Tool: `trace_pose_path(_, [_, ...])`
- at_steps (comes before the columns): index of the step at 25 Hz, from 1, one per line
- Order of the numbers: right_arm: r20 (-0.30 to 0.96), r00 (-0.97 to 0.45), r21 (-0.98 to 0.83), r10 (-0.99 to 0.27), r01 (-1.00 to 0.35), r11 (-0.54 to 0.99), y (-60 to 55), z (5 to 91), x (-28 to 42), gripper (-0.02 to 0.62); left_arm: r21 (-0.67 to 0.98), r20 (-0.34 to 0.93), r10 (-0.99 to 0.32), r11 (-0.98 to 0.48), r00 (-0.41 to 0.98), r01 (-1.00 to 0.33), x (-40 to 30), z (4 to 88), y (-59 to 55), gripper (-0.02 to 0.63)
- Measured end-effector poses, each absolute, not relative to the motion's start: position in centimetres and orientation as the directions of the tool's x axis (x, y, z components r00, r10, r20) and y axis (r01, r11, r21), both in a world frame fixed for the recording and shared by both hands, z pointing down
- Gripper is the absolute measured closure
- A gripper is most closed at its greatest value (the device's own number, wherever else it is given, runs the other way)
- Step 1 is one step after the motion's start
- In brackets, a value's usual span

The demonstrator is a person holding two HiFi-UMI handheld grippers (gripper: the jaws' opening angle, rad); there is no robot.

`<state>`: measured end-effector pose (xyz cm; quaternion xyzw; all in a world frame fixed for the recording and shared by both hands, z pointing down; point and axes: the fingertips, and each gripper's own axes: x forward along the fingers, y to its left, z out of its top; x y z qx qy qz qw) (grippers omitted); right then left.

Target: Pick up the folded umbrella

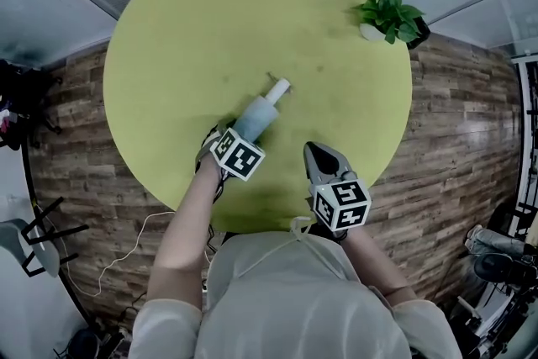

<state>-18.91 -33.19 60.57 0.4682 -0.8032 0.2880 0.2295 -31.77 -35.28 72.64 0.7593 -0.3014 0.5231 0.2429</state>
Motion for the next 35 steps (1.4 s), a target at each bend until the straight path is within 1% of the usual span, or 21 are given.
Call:
trace_pose_path(5, [0.636,-0.466,-0.254,-0.615,-0.879,0.404,-32.1,60.1,-18.8,0.595,0.056,0.941,-0.204,-0.694,0.271,-0.717,-31.9,72.6,-35.2,0.261])
trace_pose_path(8, [0.632,-0.471,-0.249,-0.615,-0.875,0.415,-31.3,59.4,-18.6,0.595,0.054,0.938,-0.21,-0.7,0.277,-0.712,-31.9,72.4,-35.2,0.29])
trace_pose_path(13, [0.612,-0.474,-0.242,-0.633,-0.874,0.421,-30.4,57.8,-18.4,0.595,0.039,0.941,-0.212,-0.705,0.263,-0.708,-31.4,72.1,-33.8,0.319])
trace_pose_path(17, [0.585,-0.479,-0.23,-0.654,-0.872,0.432,-30.0,56.4,-18.2,0.595,0.021,0.935,-0.238,-0.705,0.264,-0.709,-31.3,71.0,-31.7,0.319])
trace_pose_path(23, [0.561,-0.478,-0.221,-0.676,-0.873,0.434,-29.5,55.4,-18.4,0.595,-0.005,0.87,-0.388,-0.622,0.303,-0.783,-32.5,66.0,-31.6,0.319])
trace_pose_path(28, [0.529,-0.463,-0.214,-0.711,-0.884,0.417,-29.3,54.1,-19.3,0.595,-0.042,0.784,-0.521,-0.585,0.336,-0.81,-33.9,60.1,-31.5,0.318])
trace_pose_path(31, [0.499,-0.473,-0.208,-0.726,-0.879,0.429,-29.2,52.9,-20.3,0.595,-0.054,0.698,-0.618,-0.549,0.362,-0.834,-34.7,56.0,-31.6,0.316])
trace_pose_path(35, [0.475,-0.486,-0.189,-0.734,-0.871,0.454,-29.1,51.7,-21.6,0.595,0.029,0.523,-0.75,-0.458,0.404,-0.888,-36.1,50.0,-31.4,0.316])
